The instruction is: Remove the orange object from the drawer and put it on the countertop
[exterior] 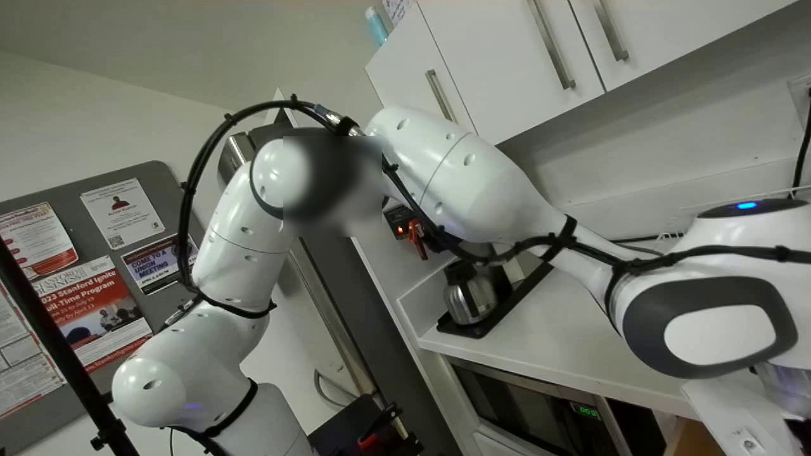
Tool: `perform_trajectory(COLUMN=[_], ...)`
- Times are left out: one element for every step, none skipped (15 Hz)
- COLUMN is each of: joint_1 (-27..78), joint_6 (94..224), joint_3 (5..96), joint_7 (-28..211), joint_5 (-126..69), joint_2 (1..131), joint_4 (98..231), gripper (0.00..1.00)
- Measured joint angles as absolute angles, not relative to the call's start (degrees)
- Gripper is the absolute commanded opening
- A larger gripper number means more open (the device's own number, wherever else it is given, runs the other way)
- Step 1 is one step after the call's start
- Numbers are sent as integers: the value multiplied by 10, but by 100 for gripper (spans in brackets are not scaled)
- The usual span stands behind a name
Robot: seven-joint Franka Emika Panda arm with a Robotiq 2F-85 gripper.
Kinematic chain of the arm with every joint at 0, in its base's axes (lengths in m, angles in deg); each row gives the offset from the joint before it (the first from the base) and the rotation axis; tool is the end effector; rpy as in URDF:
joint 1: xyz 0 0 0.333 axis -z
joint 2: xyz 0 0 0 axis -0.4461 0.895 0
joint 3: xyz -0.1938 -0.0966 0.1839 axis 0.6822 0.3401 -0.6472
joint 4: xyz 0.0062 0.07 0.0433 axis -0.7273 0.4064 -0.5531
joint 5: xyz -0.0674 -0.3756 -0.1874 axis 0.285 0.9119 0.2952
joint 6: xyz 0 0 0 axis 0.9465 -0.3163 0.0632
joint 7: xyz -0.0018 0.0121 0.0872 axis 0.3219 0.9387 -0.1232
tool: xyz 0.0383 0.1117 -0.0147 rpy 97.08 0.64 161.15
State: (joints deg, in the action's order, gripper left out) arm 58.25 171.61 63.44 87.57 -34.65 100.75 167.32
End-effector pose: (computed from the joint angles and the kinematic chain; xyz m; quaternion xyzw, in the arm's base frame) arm 0.4459 -0.5003 0.0481 0.9175 -0.3847 -0.0179 0.0993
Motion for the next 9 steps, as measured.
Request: perform_trajectory(joint_1=[577, 573, 568, 566, 564, 564, 564, 564, 564], joint_6=[1716, 1716, 1716, 1716, 1714, 1712, 1706, 1693, 1675], joint_3=[636, 636, 636, 635, 631, 625, 617, 610, 602], joint_7=[872, 871, 870, 866, 861, 857, 849, 846, 843], joint_5=[-344, -342, -342, -342, -343, -344, -348, -352, -356], joint_2=[990, 973, 957, 944, 933, 924, 918, 914, 914], joint_4=[1686, 1699, 1709, 1715, 1718, 1718, 1716, 1710, 1700], gripper=[14, 14, 14, 14, 14, 14, 14, 14, 14])
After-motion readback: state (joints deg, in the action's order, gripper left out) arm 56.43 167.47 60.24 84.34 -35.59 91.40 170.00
